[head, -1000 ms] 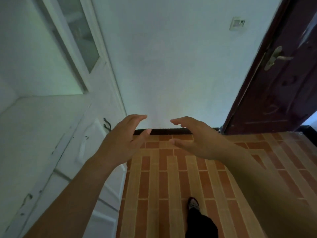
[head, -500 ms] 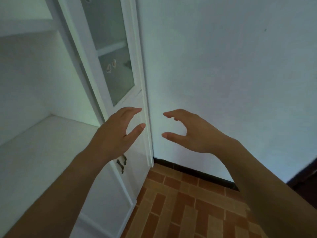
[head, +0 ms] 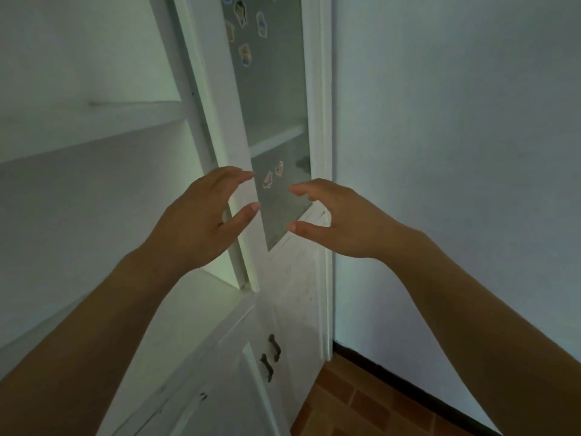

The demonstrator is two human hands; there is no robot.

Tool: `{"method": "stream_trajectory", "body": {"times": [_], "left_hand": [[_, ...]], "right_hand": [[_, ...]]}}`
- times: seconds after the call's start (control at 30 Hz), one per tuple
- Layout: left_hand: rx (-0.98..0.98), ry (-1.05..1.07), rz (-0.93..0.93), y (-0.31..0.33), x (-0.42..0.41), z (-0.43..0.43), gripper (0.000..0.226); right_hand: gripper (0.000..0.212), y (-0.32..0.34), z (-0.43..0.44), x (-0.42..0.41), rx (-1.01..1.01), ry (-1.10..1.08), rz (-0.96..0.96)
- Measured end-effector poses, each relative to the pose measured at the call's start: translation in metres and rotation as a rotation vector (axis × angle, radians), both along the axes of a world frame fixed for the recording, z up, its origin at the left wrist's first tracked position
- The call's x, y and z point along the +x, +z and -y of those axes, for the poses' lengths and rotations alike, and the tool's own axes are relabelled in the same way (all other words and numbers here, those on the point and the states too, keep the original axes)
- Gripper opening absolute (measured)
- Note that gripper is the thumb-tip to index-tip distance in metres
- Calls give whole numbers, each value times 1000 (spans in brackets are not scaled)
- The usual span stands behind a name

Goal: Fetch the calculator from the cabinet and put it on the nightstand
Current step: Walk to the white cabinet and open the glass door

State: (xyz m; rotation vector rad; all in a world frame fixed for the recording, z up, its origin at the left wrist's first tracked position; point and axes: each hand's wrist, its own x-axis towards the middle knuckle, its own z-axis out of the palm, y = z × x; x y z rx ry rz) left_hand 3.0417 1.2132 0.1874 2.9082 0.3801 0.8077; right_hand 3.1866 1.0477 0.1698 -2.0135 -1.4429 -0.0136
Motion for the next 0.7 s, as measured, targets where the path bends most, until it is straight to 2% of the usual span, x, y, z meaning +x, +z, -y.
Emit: {"method": "stream_trajectory", "body": {"times": [0.23, 0.57, 0.7], "left_hand": [[107, 31, 94, 42, 17, -33, 58], [225, 145, 243, 115, 18, -60, 57], [279, 183, 298, 145, 21, -65, 57]], "right_hand": [[58, 45, -47, 26, 115, 52, 25], [59, 126, -101, 52, 337, 192, 239], [64, 160, -115, 62, 397, 221, 264]]}}
